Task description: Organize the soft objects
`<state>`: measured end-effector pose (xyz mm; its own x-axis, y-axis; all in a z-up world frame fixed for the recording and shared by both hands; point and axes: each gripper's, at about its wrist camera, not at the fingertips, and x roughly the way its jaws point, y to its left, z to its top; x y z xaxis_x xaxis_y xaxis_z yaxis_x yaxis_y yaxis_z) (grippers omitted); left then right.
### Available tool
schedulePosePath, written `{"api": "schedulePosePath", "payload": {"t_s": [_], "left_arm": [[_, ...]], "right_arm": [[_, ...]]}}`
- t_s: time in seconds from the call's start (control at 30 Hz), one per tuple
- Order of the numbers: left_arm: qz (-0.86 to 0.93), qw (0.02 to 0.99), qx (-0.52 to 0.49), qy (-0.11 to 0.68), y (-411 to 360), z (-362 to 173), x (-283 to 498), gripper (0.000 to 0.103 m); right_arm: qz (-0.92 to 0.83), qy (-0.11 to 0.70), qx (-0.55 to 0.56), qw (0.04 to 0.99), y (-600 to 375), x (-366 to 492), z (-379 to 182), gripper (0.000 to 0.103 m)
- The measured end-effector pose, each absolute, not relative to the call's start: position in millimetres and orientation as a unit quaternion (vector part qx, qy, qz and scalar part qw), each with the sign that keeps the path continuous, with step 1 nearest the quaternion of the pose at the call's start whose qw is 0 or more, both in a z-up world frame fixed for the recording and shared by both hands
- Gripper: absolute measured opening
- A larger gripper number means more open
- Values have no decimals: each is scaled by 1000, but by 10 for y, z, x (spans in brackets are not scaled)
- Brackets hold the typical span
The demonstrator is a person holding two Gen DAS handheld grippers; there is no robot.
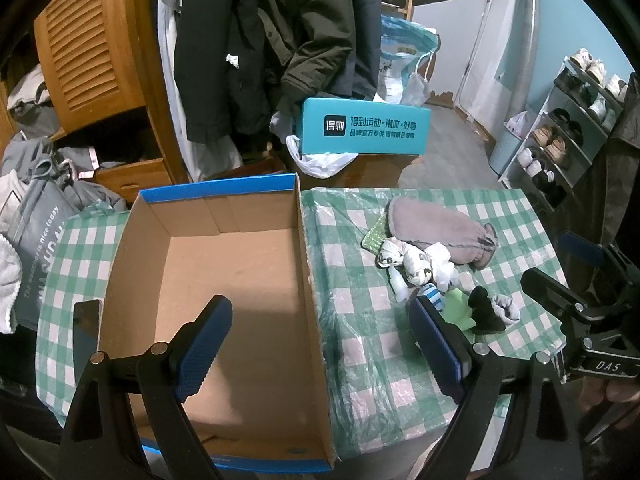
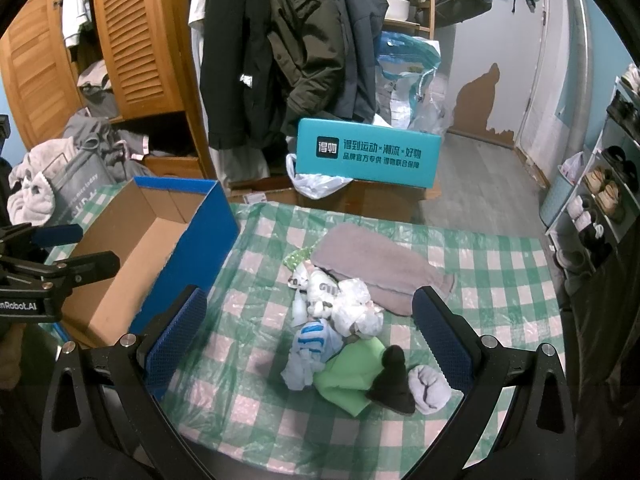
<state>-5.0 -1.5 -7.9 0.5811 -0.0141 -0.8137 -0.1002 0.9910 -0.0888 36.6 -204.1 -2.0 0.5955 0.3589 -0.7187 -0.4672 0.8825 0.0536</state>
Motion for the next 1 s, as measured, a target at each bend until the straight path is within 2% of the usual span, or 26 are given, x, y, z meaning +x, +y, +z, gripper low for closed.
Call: {"api": "schedulePosePath", "payload": {"t_s": [1.0], "left_arm": [[25,886,-62,460,-19,-81,-44,92]], "right_arm": [[232,388,-71,889,-2049,366,-29,101]]}}
